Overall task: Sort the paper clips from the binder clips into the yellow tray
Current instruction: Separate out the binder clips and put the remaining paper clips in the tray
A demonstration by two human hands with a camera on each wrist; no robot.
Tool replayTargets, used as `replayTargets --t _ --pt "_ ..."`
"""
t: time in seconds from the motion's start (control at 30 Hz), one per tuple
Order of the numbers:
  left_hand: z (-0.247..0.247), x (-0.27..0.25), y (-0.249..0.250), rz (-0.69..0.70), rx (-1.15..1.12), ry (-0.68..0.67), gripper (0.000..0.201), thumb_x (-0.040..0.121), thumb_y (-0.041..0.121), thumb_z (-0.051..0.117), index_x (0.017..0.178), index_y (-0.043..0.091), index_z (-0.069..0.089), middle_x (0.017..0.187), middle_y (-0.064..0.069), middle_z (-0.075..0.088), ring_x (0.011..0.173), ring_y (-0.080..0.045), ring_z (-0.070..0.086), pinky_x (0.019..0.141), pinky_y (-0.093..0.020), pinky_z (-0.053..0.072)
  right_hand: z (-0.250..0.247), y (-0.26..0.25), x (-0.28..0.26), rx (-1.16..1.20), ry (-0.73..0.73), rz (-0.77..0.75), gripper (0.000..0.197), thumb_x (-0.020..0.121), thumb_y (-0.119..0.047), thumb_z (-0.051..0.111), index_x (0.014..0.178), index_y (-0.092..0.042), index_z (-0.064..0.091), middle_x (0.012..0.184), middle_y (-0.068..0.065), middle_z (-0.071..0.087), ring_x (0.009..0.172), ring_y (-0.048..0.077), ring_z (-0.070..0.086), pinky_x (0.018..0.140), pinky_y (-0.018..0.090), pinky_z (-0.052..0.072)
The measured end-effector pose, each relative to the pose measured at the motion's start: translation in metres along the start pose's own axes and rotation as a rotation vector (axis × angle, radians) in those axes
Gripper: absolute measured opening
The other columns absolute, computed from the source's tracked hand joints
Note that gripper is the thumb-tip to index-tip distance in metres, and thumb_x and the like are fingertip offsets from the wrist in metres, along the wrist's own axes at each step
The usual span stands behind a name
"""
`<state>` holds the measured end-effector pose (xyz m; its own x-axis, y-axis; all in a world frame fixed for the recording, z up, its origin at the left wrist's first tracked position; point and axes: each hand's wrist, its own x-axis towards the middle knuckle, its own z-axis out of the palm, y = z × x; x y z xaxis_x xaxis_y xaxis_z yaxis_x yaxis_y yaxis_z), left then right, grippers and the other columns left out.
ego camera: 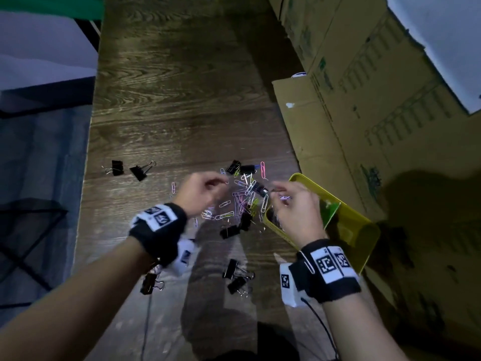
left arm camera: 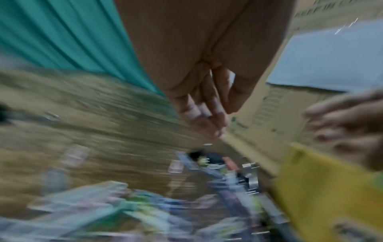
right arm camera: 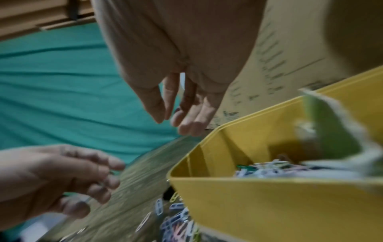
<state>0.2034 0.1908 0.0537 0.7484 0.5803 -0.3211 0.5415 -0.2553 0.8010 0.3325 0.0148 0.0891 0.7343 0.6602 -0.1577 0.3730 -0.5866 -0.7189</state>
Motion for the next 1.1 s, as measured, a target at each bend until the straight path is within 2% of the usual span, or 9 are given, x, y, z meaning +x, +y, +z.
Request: replayTargets --t 0.07,0.17,0.23,0.4,0.53,0.67,0.77,0.97,1.1 --pt "-0.031 0.005 -0.038 -0.059 0.330 0.124 0.029 0.085 0.007 0.058 0.111 0.016 0.065 0.103 -0.008 0.070 0.091 -0.024 0.066 0.084 -0.028 0.050 0.021 -0.014 0.004 -0.060 -0.183 -0.162 0.024 0.089 -0.014 0.060 0.112 -0.017 0.067 0.104 -0.001 0.065 0.087 0.007 0.058 0.089 0.025 0.049" --pt "-0.056 0.012 -0.090 -0.132 0.549 0.110 0.045 0.077 -0.003 0.053 0.121 0.003 0.056 0.118 -0.022 0.058 0.108 -0.038 0.055 0.094 -0.036 0.042 0.066 -0.030 0.012 -0.227 -0.409 -0.282 0.025 0.090 -0.014 0.059 0.114 -0.016 0.065 0.110 0.004 0.062 0.093 0.014 0.060 0.087 0.031 0.052" --pt "-0.056 0.012 -0.109 -0.141 0.621 0.063 0.049 0.075 -0.002 0.051 0.123 0.000 0.053 0.123 -0.023 0.051 0.113 -0.042 0.049 0.099 -0.040 0.040 0.094 -0.036 0.019 -0.378 -0.484 -0.290 0.030 0.089 -0.011 0.058 0.119 -0.011 0.060 0.117 0.009 0.057 0.101 0.024 0.059 0.086 0.033 0.051" --pt "-0.029 -0.007 -0.116 0.071 0.715 -0.080 0.056 0.069 -0.001 0.053 0.125 0.010 0.052 0.125 -0.009 0.052 0.108 -0.033 0.050 0.087 -0.045 0.048 0.141 -0.041 0.033 -0.752 -0.671 -0.311 0.060 0.085 -0.017 0.063 0.136 -0.002 0.036 0.134 0.020 0.039 0.124 0.037 0.038 0.102 0.044 0.037" --pt "-0.028 -0.024 -0.113 0.102 0.712 -0.090 0.060 0.070 0.005 0.053 0.128 0.017 0.049 0.123 -0.007 0.052 0.108 -0.031 0.049 0.087 -0.044 0.047 0.160 -0.036 0.037 -0.800 -0.688 -0.328 0.059 0.085 -0.015 0.062 0.135 -0.003 0.034 0.133 0.020 0.037 0.123 0.037 0.038 0.100 0.045 0.039" --pt "-0.038 -0.040 -0.113 -0.134 0.660 -0.071 0.066 0.071 0.011 0.059 0.133 0.019 0.038 0.126 -0.013 0.041 0.111 -0.034 0.043 0.092 -0.044 0.045 0.171 -0.040 0.039 -0.735 -0.709 -0.302 0.069 0.083 -0.032 0.068 0.133 0.001 0.034 0.131 0.023 0.037 0.125 0.041 0.037 0.103 0.047 0.038" --pt "-0.029 -0.038 -0.108 -0.171 0.563 -0.068 0.063 0.073 0.012 0.061 0.133 0.015 0.041 0.121 -0.016 0.044 0.110 -0.036 0.044 0.096 -0.041 0.040 0.179 -0.049 0.034 -0.795 -0.704 -0.310 0.084 0.073 -0.044 0.075 0.132 0.002 0.037 0.129 0.024 0.039 0.121 0.043 0.040 0.101 0.050 0.038" --pt "-0.011 -0.023 -0.097 -0.162 0.480 -0.059 0.048 0.076 -0.003 0.050 0.124 0.005 0.051 0.118 -0.018 0.048 0.108 -0.037 0.050 0.092 -0.044 0.045 0.183 -0.054 0.029 -0.677 -0.629 -0.303 0.042 0.083 -0.005 0.062 0.123 0.002 0.053 0.118 0.022 0.054 0.112 0.041 0.053 0.093 0.045 0.047" --pt "-0.013 -0.024 -0.102 -0.111 0.522 -0.097 0.050 0.076 0.006 0.060 0.125 0.006 0.051 0.129 -0.013 0.043 0.112 -0.033 0.049 0.097 -0.042 0.045 0.180 -0.051 0.031 -0.545 -0.620 -0.219 0.029 0.084 0.004 0.046 0.109 0.003 0.059 0.110 0.022 0.059 0.106 0.037 0.058 0.086 0.036 0.047"
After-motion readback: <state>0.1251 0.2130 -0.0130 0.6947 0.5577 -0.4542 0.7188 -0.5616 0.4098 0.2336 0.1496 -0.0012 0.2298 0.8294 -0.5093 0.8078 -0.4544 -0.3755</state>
